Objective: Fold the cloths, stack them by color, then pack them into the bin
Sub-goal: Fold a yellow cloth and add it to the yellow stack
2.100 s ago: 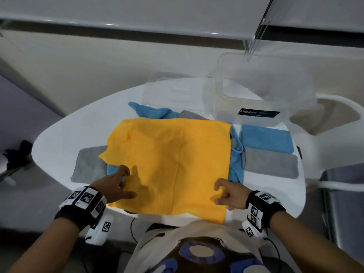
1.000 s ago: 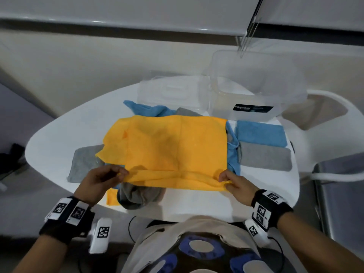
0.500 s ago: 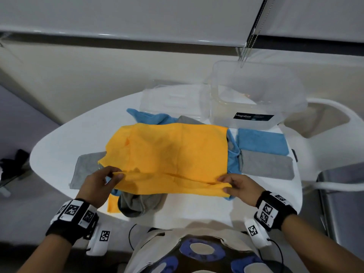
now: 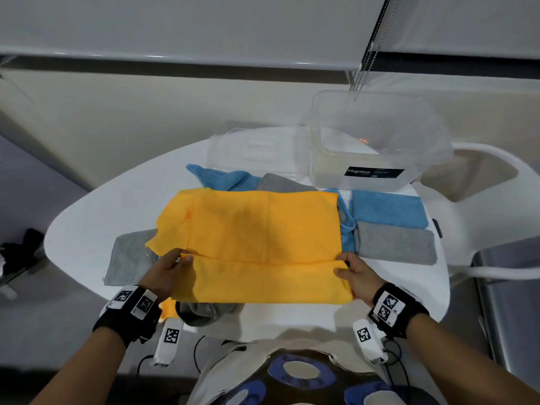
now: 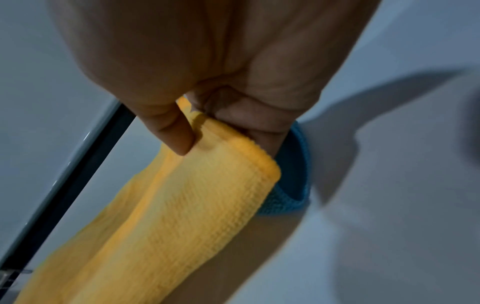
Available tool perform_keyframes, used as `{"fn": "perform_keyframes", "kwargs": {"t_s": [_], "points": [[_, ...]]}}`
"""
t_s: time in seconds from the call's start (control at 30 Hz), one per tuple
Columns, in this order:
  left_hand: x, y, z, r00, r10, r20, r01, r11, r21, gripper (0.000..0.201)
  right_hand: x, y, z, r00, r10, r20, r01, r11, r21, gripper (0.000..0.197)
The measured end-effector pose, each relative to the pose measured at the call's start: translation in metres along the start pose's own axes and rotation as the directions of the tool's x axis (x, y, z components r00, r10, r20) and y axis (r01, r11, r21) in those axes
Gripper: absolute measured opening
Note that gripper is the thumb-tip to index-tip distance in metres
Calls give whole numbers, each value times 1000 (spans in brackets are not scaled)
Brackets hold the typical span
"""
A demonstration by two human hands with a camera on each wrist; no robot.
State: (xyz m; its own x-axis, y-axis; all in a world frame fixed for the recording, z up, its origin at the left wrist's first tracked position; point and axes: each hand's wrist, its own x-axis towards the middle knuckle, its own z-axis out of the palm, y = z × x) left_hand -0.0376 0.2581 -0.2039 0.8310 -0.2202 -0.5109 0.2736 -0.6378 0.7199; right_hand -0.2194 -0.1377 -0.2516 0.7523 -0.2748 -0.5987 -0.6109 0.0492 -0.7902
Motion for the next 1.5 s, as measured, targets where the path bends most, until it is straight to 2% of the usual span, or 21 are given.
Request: {"fn": "perform_keyframes", "kwargs": {"t_s": [0.17, 0.3, 0.43, 0.6, 0.7, 0.8, 0.9, 1.03, 1.13, 1.3, 1.4, 1.5], "points": [[-4, -7, -2, 1000, -28, 5, 28, 998, -60, 12, 2, 2, -3, 1000, -28, 2, 28, 997, -72, 8], [-4, -7, -2, 999, -46, -19, 44, 995, -85, 18, 3, -3, -1, 999, -23, -23, 20, 995, -98, 4], [0, -4, -3, 996, -39, -75, 39, 999, -2, 23, 3, -8, 2, 999, 22, -40, -25, 996, -85, 5], [4, 3, 3, 993, 2, -120, 13, 993, 122, 23, 4, -8, 2, 999, 5, -49, -12, 992, -127, 5], [8, 3, 6, 991, 9, -133, 16, 983, 182, 23, 11, -2, -1, 997, -51, -65, 31, 963, -269, 7], [12, -1, 10, 991, 31, -131, 4, 966, 259, 17, 18, 1, -2, 993, -62, -96, 17, 910, -414, 12], [16, -3, 13, 989, 42, -144, 4, 953, 304, 12, 20, 1, 0, 990, -65, -125, -3, 876, -483, 14], [19, -3, 12, 988, -19, -152, 64, 952, 298, 30, 22, 3, -1, 983, -60, -176, -39, 858, -512, 22], [18, -3, 9, 989, -36, -141, 77, 954, 291, 31, 20, 0, -3, 978, -60, -198, -51, 857, -513, 23], [22, 13, -2, 972, 84, -217, -19, 959, 284, 25, 14, -28, -9, 971, -94, -221, -45, 833, -551, 19], [40, 29, -11, 952, 174, -253, -86, 942, 325, 22, 20, -56, -17, 946, -190, -262, -20, 774, -633, 15], [62, 49, -13, 952, 179, -247, -85, 933, 350, 24, 35, -81, -22, 916, -270, -296, 42, 800, -599, 7]]}}
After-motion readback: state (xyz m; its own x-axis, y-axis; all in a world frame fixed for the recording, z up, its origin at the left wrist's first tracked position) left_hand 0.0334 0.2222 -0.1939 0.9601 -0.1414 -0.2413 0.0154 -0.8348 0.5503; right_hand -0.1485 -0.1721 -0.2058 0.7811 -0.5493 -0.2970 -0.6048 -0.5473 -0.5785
